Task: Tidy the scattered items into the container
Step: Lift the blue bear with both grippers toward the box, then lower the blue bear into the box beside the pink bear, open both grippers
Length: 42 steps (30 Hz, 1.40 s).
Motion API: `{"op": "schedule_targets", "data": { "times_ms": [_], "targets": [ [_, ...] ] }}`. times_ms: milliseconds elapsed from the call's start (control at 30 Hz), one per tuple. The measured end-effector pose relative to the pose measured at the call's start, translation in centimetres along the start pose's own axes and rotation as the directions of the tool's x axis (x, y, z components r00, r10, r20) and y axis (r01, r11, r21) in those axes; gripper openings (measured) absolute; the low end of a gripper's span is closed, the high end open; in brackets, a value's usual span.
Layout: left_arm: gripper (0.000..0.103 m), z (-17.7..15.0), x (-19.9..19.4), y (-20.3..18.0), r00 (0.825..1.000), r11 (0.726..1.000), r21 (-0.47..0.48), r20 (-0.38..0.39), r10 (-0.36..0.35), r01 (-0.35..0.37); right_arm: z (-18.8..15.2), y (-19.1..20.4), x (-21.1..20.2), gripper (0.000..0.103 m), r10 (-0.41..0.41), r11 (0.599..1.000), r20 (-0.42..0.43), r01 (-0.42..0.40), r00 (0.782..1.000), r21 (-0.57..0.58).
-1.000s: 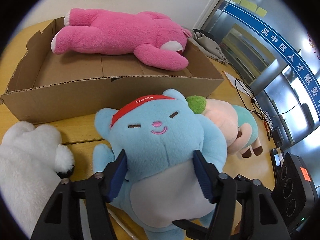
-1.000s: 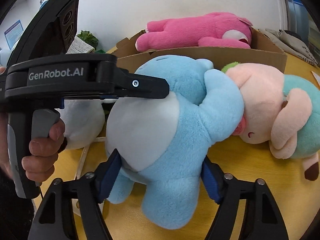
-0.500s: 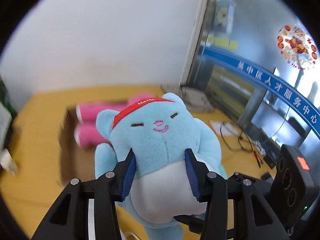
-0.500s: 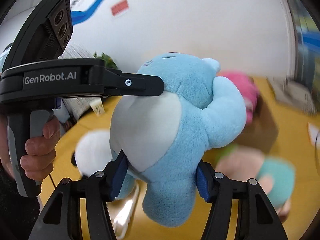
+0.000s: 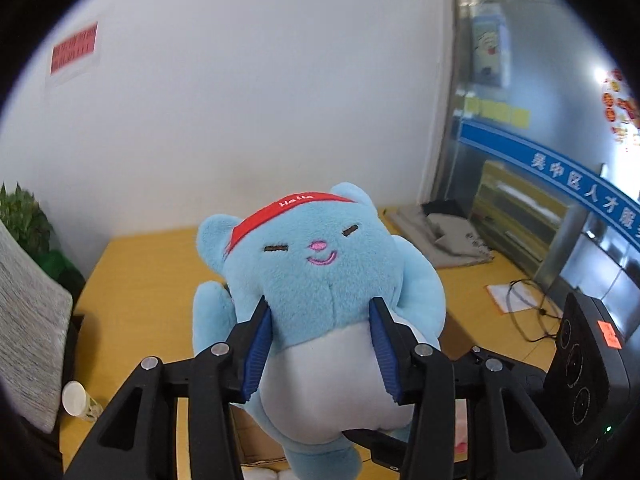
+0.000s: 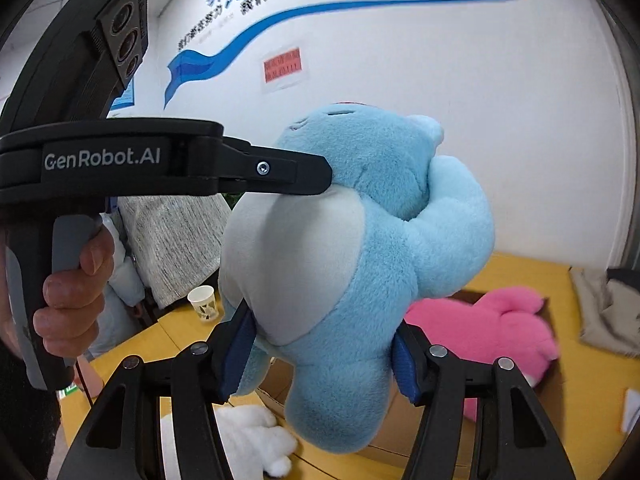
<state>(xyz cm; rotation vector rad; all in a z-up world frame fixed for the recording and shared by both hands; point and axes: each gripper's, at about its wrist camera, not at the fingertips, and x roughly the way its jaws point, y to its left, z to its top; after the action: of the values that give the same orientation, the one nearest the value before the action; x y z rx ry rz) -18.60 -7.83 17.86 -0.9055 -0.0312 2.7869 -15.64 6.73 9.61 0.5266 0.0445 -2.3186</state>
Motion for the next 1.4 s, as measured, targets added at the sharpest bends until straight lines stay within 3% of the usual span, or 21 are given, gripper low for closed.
{"op": "schedule_targets", "data": {
  "times_ms": [167, 333, 400, 533, 733, 800, 867, 933, 1000, 1033, 1067, 1100, 1233, 1400],
  "targets": [
    [0.046, -3.7, 9.4, 4.3, 0.980, 0.997, -0.072, -0.198, -0.013, -0.001, -4.8, -2.3, 8.9, 0.066, 0.040, 0.992, -0.133, -0.023, 0.990, 0.125],
    [0.046, -7.4, 15.6, 7.6, 0.948, 0.988, -0.149, -0.308, -0.077, 0.031, -9.0, -3.4, 14.9, 0.066, 0.022, 0.982, -0.266, 0.030, 0.964, 0.189],
    [0.046, -8.2, 16.5, 8.1, 0.942, 0.985, -0.159, -0.317, -0.111, 0.063, -10.1, -3.9, 16.4, 0.066, 0.024, 0.976, -0.325, 0.048, 0.946, 0.212],
    [0.049, -8.7, 16.6, 8.0, 0.934, 0.989, -0.138, -0.343, -0.099, 0.054, -11.5, -3.6, 18.6, 0.066, 0.048, 0.966, -0.403, 0.060, 0.914, 0.251],
    [0.063, -9.6, 15.8, 9.4, 0.934, 0.981, -0.189, -0.338, -0.113, 0.050, -12.1, -3.2, 19.1, 0.068, 0.084, 0.958, -0.435, 0.047, 0.897, 0.282],
    [0.064, -9.4, 15.0, 9.1, 0.942, 0.980, -0.196, -0.324, -0.091, 0.027, -12.1, -3.4, 18.3, 0.072, 0.075, 0.958, -0.437, 0.056, 0.897, 0.280],
    [0.062, -9.0, 13.3, 8.5, 0.957, 0.983, -0.183, -0.289, -0.042, -0.012, -11.6, -3.6, 16.4, 0.080, 0.047, 0.959, -0.413, 0.074, 0.910, 0.273],
    [0.062, -8.5, 10.4, 7.4, 0.974, 0.985, -0.169, -0.225, 0.003, -0.042, -10.8, -3.9, 13.5, 0.103, -0.019, 0.959, -0.374, 0.122, 0.927, 0.254],
    [0.062, -8.2, 6.7, 6.0, 0.989, 0.987, -0.150, -0.144, 0.028, -0.050, -10.0, -4.3, 9.5, 0.103, -0.086, 0.957, -0.322, 0.169, 0.943, 0.237],
    [0.066, -8.1, 4.6, 5.0, 0.994, 0.990, -0.134, -0.098, 0.038, -0.051, -9.7, -4.4, 7.5, 0.103, -0.113, 0.957, -0.303, 0.186, 0.946, 0.224],
    [0.078, -8.2, 2.7, 4.1, 0.997, 0.991, -0.117, -0.059, 0.054, -0.060, -9.5, -4.4, 5.7, 0.103, -0.143, 0.955, -0.289, 0.208, 0.947, 0.210],
    [0.083, -8.5, 0.9, 3.1, 0.997, 0.992, -0.101, -0.022, 0.079, -0.081, -9.4, -4.4, 3.7, 0.103, -0.178, 0.953, -0.274, 0.235, 0.945, 0.193],
    [0.084, -11.0, -4.9, -2.3, 0.984, 0.988, -0.006, 0.088, 0.155, -0.155, -9.6, -2.6, -2.8, 0.103, -0.326, 0.930, -0.214, 0.353, 0.921, 0.105],
    [0.084, -13.5, -5.6, -7.7, 0.971, 0.970, 0.068, 0.064, 0.230, -0.234, -10.8, -4.5, -8.3, 0.103, -0.428, 0.889, -0.171, 0.447, 0.887, 0.094]
  ]
}}
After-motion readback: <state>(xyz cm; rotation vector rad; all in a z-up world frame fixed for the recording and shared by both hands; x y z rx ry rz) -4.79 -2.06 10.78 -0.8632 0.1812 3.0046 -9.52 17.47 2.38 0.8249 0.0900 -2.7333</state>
